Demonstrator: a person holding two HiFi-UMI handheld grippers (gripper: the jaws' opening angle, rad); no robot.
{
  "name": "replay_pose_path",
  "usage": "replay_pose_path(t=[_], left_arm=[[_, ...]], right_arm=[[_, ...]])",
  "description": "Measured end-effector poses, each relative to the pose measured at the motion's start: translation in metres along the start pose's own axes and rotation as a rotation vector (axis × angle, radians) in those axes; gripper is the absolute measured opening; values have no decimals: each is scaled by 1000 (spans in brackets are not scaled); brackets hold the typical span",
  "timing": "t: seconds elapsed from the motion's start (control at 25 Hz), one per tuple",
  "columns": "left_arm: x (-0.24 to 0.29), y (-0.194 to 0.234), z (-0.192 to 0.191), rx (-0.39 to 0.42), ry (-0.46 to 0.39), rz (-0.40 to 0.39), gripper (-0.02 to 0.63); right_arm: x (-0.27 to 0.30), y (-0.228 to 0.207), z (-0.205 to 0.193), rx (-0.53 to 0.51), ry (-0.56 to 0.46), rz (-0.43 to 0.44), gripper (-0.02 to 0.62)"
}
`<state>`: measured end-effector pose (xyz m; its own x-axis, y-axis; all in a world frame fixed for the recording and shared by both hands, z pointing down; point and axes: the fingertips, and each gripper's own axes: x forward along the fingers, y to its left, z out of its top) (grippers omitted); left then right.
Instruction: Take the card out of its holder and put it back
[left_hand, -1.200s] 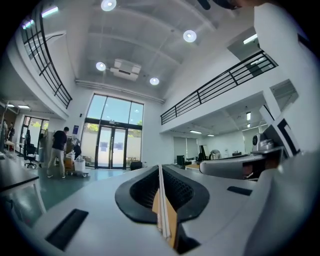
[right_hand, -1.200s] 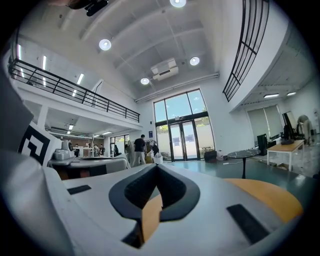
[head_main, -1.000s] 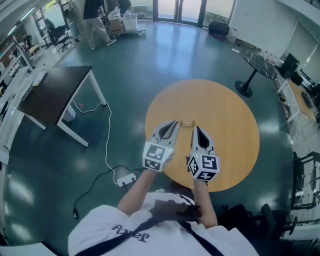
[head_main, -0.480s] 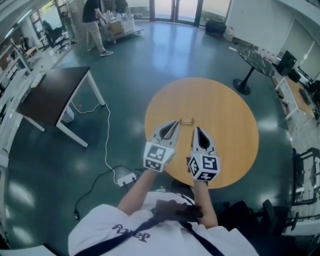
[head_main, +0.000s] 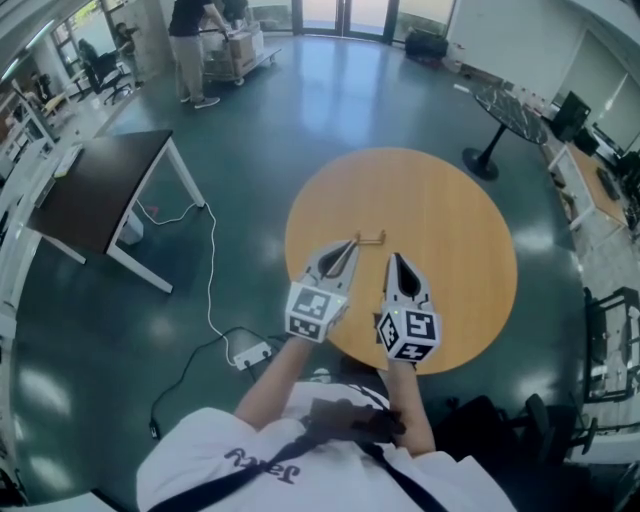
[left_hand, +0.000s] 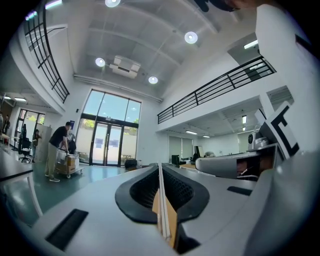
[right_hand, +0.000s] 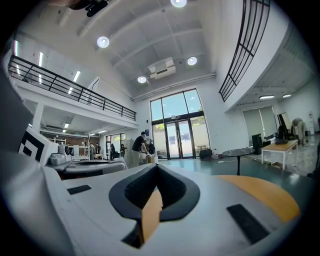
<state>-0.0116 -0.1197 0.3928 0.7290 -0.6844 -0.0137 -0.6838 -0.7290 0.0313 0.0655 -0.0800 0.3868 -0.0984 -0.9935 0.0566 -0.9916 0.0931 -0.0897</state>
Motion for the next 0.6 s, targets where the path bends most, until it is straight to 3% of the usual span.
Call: replay_pose_path(t=[0.6], left_arm=[[23,5,-34,-35,87,-51,28]], right_arm=[[14,-26,-29,38,89,-22,23]])
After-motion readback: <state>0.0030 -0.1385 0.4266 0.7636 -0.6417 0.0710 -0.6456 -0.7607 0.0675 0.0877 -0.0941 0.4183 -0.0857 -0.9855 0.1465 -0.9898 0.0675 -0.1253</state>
